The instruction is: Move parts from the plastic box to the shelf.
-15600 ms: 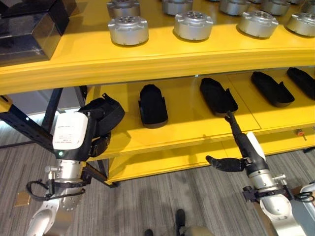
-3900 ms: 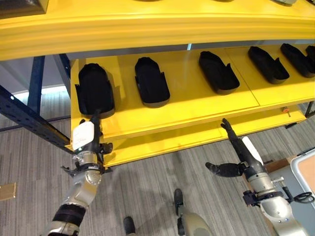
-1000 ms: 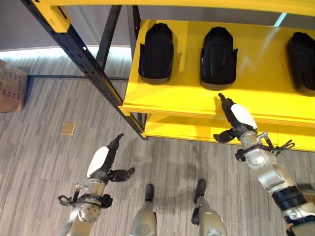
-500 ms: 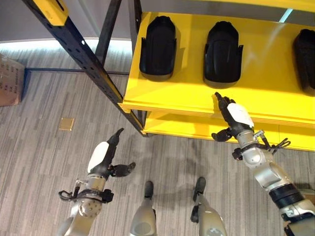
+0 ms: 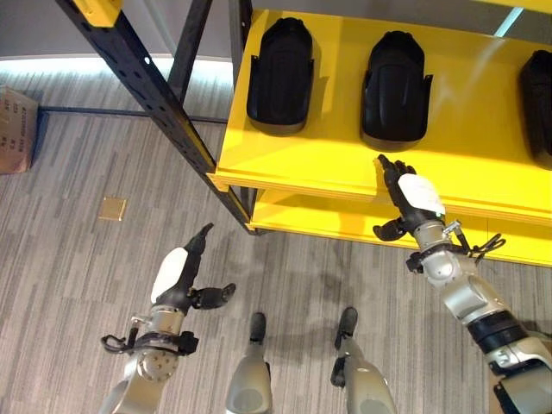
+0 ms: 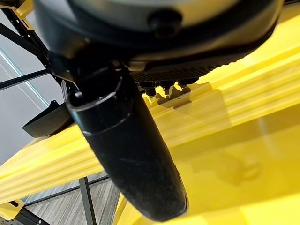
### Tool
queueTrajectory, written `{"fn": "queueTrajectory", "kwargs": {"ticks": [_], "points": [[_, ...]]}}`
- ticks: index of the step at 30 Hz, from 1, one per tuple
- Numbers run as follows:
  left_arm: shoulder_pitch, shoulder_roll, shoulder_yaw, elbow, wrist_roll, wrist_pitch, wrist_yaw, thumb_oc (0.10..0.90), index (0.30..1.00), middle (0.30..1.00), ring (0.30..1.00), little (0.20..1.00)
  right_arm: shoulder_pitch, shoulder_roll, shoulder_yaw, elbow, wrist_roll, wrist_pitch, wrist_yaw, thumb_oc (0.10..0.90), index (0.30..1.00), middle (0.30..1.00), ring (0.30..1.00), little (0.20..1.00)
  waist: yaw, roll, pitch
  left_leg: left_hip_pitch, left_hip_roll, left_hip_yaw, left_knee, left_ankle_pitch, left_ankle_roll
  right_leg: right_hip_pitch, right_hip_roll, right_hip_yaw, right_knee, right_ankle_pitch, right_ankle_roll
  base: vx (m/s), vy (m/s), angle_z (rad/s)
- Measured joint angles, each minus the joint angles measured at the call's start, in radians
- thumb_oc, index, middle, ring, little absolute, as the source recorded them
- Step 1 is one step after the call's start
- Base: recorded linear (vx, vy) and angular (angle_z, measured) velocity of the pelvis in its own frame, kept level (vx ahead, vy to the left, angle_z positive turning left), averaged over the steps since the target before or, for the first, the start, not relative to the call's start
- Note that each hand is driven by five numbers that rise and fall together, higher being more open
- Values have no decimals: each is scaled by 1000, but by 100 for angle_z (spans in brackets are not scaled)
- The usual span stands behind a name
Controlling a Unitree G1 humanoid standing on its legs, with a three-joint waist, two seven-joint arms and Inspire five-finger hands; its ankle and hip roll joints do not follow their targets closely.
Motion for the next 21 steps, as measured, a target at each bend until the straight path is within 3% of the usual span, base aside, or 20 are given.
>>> {"fn": "queueTrajectory", "kwargs": {"ticks": [5, 21], "points": [[-6, 1, 0, 7, -7, 0, 0, 900, 1000, 1000, 1000, 1000, -50, -1, 1, 23, 0, -2, -31, 900, 1000, 1000, 1000, 1000, 0, 7, 34, -9, 1, 0, 8, 1, -1, -6, 1, 1, 0, 7, -8, 0, 0, 0], [-9, 3, 0, 29, -7, 1, 5, 900, 1000, 1000, 1000, 1000, -93, -13, 1, 26, 0, 8, -55, 900, 1000, 1000, 1000, 1000, 2, 11, 49, -49, 1, -3, 28, 1, -2, -37, 1, 1, 0, 16, -14, 0, 0, 0]]}}
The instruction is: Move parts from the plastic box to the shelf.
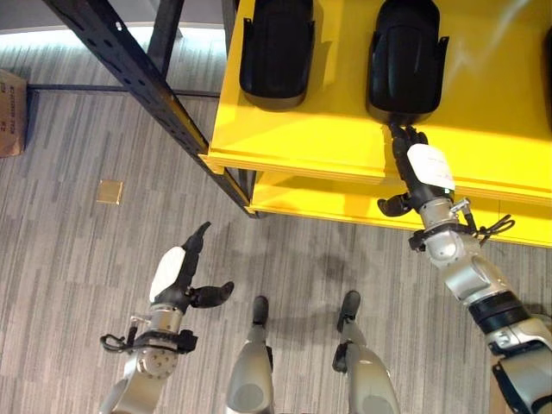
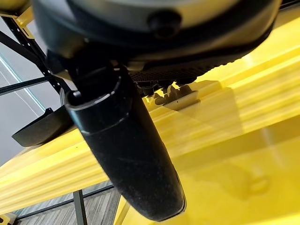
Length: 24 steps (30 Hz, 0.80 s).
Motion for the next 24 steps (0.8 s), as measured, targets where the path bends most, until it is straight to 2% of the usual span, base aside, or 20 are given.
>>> {"fn": "queueTrajectory", "kwargs": {"ticks": [13, 19, 21, 22, 23, 24], "points": [[-25, -1, 0, 3, 0, 0, 23, 900, 1000, 1000, 1000, 1000, 4, 9, -5, -5, 0, 1, -5, 900, 1000, 1000, 1000, 1000, 1, -1, 0, -12, 0, -1, 10, -1, 0, -6, 5, 2, 0, 6, -3, 0, 0, 0], [-26, -4, 3, 6, 0, 8, 23, 900, 1000, 1000, 1000, 1000, 277, 27, -120, -192, 1, -23, 14, 900, 1000, 1000, 1000, 1000, -4, -4, 1, 23, 0, -1, 9, -6, 0, 20, 4, 2, 19, -6, 3, 0, 0, 0], [-8, -13, 21, 2, 1, 9, 22, 900, 1000, 1000, 1000, 1000, 393, 29, -172, -273, 2, -30, 43, 900, 1000, 1000, 1000, 1000, -8, -14, -3, 46, 0, -1, 10, -11, 4, 42, 2, 2, 21, -15, 6, 0, 0, 0], [15, -17, 51, -4, 1, 15, 19, 900, 1000, 1000, 1000, 1000, 514, 72, -242, -328, 27, -35, 73, 900, 1000, 1000, 1000, 1000, -22, -29, -10, 55, 0, 0, 8, -13, 6, 48, 3, 4, 23, -20, 13, 0, 0, 0], [36, -34, 69, -7, 0, 23, 15, 900, 1000, 1000, 1000, 1000, 603, 118, -301, -398, 57, -32, 90, 900, 1000, 1000, 1000, 1000, -28, -29, -10, 73, 0, 1, 5, -14, 4, 65, 3, 3, 22, -21, 10, 20, 20, -6], [66, -46, 90, -11, 0, 27, 15, 900, 1000, 1000, 1000, 1000, 665, 134, -316, -433, 78, -31, 94, 900, 1000, 1000, 1000, 1000, -34, -37, -16, 87, -1, 6, 3, -17, 4, 74, 2, 7, 21, -21, 9, 16, 12, -14]]}}
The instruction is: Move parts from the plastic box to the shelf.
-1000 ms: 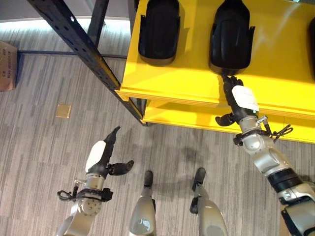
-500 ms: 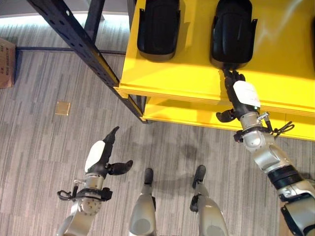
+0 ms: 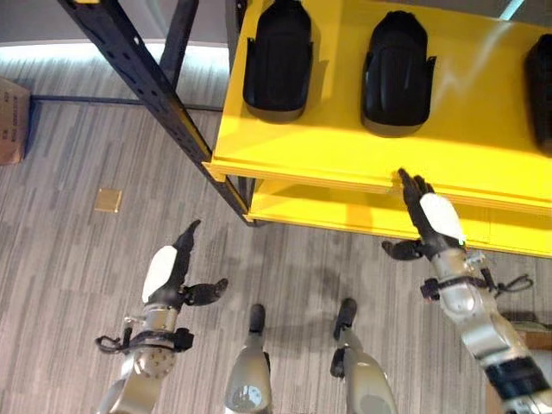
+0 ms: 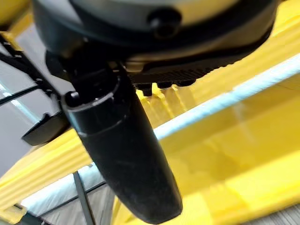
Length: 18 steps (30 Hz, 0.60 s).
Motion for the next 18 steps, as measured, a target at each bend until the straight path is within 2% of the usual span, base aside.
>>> {"fn": "queueTrajectory", "kwargs": {"ticks": [3, 5, 6, 7, 10, 14, 17, 18], "points": [[64, -10, 23, 0, -41, 5, -17, 900, 1000, 1000, 1000, 1000, 102, -1, -10, -8, 96, -3, 30, 900, 1000, 1000, 1000, 1000, -48, -32, -37, 29, -1, 24, -16, -10, 5, 10, 0, 18, -4, -7, 8, 52, 17, -20], [79, -19, 10, 0, -92, 4, -46, 900, 1000, 1000, 1000, 1000, 171, 11, -38, -31, 167, -3, 50, 900, 1000, 1000, 1000, 1000, -58, -37, -60, 65, 1, 40, -32, -11, 5, 30, 3, 28, -10, -7, 9, 60, 21, -23], [100, -50, 8, 1, -195, 3, -83, 900, 1000, 1000, 1000, 1000, 210, 23, -43, -52, 258, -4, 81, 900, 1000, 1000, 1000, 1000, -84, -33, -104, 86, 2, 50, -49, -10, 5, 42, 3, 31, -20, -7, 9, 58, 12, -26], [105, -74, 4, 4, -240, 3, -100, 900, 1000, 1000, 1000, 1000, 223, 29, -43, -57, 290, -6, 93, 900, 1000, 1000, 1000, 1000, -90, -28, -128, 97, 3, 52, -55, -10, 5, 46, 4, 38, -20, -7, 10, 32, 8, -15], [116, -175, -49, 56, -526, 3, -178, 900, 1000, 1000, 1000, 1000, 293, 76, -34, -86, 493, -21, 174, 900, 1000, 1000, 1000, 1000, -112, 20, -217, 145, 3, 76, -69, -19, 8, 74, 9, 55, -20, -14, 17, 36, 0, -19], [180, -174, -48, 53, -627, 4, -218, 900, 1000, 1000, 1000, 1000, 363, 98, -51, -87, 594, -19, 226, 900, 1000, 1000, 1000, 1000, -133, 44, -295, 170, 8, 100, -73, -27, 10, 90, 9, 75, -24, -20, 15, 9, -23, -15], [190, -259, -72, 104, -798, 23, -232, 900, 1000, 1000, 1000, 1000, 396, 135, -61, -75, 610, -11, 221, 900, 1000, 1000, 1000, 1000, -136, 47, -359, 194, 6, 119, -75, -33, 11, 99, 6, 86, -28, -24, 20, -2, -25, -23], [187, -259, -91, 111, -828, 25, -239, 900, 1000, 1000, 1000, 1000, 395, 136, -61, -75, 610, -11, 220, 900, 1000, 1000, 1000, 1000, -140, 53, -375, 196, 6, 120, -75, -33, 12, 98, 6, 86, -28, -24, 21, -10, -27, -15]]}}
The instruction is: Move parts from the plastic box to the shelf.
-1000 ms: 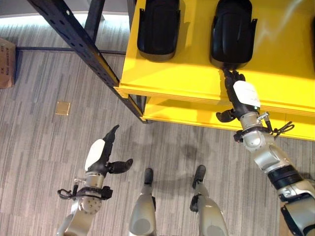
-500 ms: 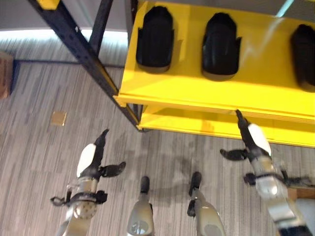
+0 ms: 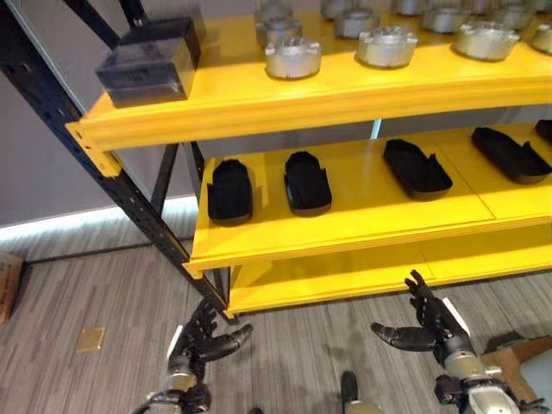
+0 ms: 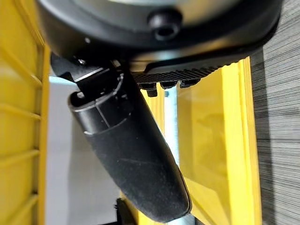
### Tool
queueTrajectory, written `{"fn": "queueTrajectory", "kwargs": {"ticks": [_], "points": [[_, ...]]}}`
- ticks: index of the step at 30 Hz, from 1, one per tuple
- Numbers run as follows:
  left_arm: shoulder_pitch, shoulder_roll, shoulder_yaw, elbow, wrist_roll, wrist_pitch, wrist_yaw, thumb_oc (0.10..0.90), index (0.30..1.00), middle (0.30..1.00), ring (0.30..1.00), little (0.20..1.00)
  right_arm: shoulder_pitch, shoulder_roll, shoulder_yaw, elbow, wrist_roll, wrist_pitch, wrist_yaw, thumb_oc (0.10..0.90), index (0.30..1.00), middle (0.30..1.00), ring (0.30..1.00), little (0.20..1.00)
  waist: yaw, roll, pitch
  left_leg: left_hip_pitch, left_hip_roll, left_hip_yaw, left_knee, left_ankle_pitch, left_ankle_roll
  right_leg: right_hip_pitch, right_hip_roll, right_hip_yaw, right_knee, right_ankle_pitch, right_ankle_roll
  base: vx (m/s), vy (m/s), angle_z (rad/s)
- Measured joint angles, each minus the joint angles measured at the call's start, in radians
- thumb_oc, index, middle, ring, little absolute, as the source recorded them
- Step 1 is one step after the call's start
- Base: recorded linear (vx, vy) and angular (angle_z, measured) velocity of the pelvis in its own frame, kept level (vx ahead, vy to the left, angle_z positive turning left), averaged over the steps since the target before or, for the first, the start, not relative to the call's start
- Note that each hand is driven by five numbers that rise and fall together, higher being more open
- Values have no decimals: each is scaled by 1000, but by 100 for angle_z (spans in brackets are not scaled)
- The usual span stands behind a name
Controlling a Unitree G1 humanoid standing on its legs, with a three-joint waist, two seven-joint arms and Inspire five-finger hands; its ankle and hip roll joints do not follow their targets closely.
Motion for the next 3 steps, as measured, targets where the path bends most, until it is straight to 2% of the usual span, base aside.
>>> {"fn": "queueTrajectory", "kwargs": {"ticks": [3], "points": [[14, -26, -13, 7, -76, 17, -6, 900, 1000, 1000, 1000, 1000, 2, 3, 0, 0, 0, 4, -7, 900, 1000, 1000, 1000, 1000, -16, -11, -29, 2, 2, 6, 0, 3, 4, -2, 1, 0, 0, -1, 4, -16, -21, -10]]}}
